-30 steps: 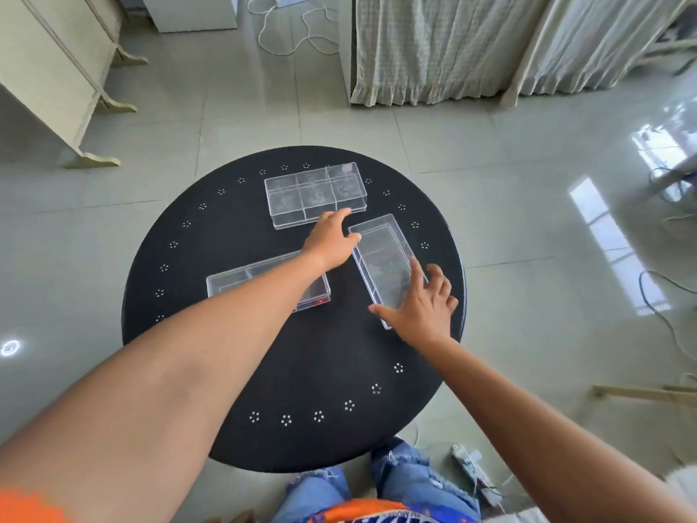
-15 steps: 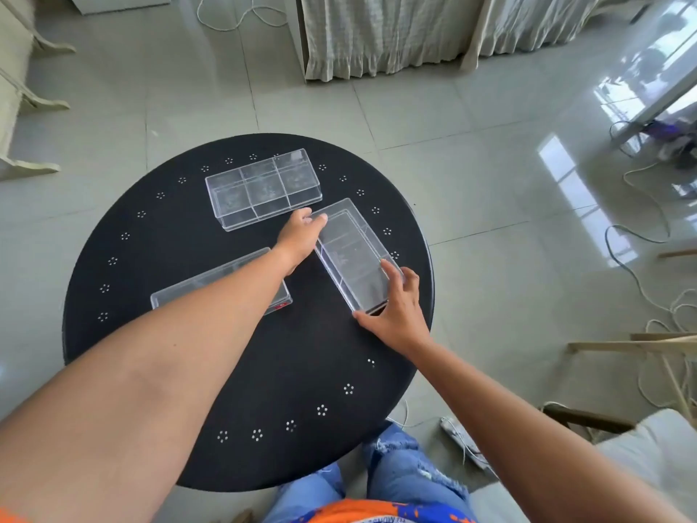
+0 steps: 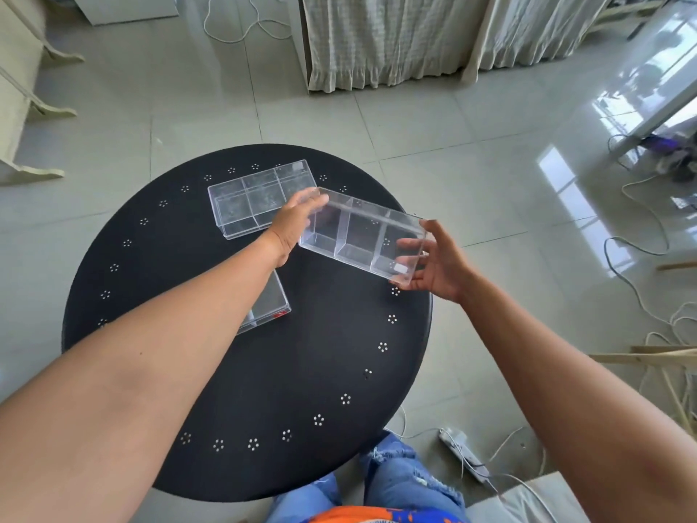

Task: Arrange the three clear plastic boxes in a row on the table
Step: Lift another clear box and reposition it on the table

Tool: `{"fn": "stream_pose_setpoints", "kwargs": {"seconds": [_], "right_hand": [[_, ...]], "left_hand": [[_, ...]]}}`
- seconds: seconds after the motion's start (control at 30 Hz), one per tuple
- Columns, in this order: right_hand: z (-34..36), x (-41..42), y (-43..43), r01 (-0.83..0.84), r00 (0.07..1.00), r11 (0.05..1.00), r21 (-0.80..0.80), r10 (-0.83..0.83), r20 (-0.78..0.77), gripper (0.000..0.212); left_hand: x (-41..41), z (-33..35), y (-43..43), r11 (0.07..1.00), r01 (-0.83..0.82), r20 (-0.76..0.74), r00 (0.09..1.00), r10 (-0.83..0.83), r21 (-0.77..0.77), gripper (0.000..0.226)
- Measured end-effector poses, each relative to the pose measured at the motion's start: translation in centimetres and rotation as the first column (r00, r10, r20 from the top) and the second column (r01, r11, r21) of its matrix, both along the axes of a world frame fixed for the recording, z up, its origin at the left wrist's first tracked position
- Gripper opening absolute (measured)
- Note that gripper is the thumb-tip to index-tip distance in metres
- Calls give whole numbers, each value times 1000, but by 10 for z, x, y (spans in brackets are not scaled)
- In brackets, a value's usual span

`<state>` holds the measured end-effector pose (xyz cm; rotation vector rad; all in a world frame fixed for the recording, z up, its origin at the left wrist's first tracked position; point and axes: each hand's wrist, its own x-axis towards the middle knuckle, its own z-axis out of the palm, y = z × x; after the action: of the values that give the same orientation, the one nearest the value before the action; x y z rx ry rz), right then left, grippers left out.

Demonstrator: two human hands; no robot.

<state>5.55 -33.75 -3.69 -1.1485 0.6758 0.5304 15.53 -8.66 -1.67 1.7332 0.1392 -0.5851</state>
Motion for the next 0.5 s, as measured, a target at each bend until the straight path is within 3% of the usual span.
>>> {"fn": "stream_pose_setpoints", "kwargs": {"seconds": [0.1,0.3,0.4,0.5], "right_hand": [[5,9,-8,-84,992,994,69,90,-92,66],[11,30,-8,-90,985,996,24,93,-143,91],[13,39,-4,-145,982,984,-103,131,-135,85],[7,48,3,-179,983,935,-305,161,-84,66]], "left_hand": [[-3,-7,4,1000,-4,-33,999,4,13,51],[-5,-18,11,994,-72,-123,989,82,81,63],[-6,-20,13,988,-99,-209,970,122,117,60],[-9,-22,12,985,-93,-262,957,128,142,59]]}}
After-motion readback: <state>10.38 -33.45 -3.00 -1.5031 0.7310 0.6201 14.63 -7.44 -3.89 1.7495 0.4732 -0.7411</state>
